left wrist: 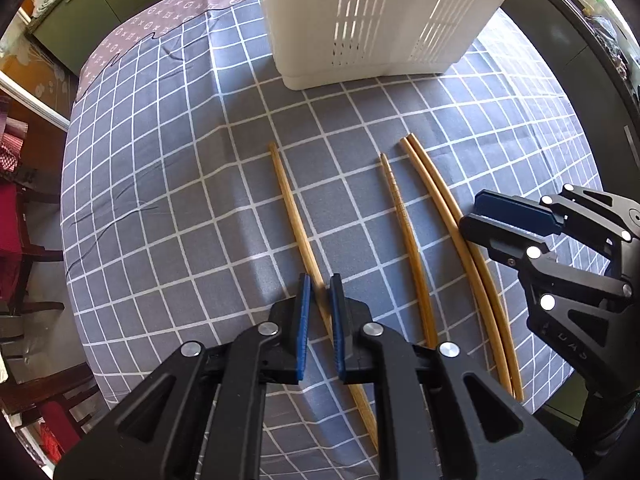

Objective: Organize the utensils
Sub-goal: 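Grasp a chopstick with the left tool while the right tool grasps another chopstick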

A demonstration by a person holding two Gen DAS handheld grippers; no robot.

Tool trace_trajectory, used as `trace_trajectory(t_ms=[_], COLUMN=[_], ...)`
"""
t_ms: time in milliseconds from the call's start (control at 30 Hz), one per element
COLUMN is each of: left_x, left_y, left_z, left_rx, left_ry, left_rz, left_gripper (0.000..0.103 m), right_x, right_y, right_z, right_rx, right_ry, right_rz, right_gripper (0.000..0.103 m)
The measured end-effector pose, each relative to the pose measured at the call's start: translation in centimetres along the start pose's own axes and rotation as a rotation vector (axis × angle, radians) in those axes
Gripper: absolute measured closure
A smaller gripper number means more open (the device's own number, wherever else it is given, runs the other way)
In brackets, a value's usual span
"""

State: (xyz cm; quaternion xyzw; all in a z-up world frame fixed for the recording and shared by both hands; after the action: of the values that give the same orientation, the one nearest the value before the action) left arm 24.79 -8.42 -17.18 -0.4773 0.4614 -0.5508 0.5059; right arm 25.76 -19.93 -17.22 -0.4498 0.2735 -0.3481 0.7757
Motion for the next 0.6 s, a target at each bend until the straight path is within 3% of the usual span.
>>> trace_trajectory(t_ms=[400, 500, 600], left_x=[0.3, 0.5, 0.6], left_y=[-0.1, -0.1, -0.2], left_z=[0.6, 0.7, 0.6], left_rx=[-0.008, 0.000, 0.004], left_ry=[-0.015, -0.017, -0.024], left_rz=[-0.006, 0.003, -0.004], left_gripper=[0.092, 0.092, 0.092], right_x=[-2.3, -2.2, -1.7], right_y=[1.5, 1.7, 1.5], right_z=[1.3, 1.6, 1.6], right_rx=[-0.074, -0.066, -0.053], right_ry=[-0.116, -0.121, -0.092], right_rz=[-0.118, -0.129, -0.116], right_gripper=[0.084, 0.094, 0.096])
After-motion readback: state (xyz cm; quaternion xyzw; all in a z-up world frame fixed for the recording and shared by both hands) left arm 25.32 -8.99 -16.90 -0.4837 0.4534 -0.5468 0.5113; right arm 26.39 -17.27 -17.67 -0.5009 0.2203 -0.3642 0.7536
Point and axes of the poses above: each gripper's, at about its wrist camera, not at the fingertips, and y roughly the way its jaws point, x to its right, z to its top, the point moved 3 cm from there along y, roughly the way its jaws point, and after that the axes turned 15 degrees about -y, right-handed, at the moved point
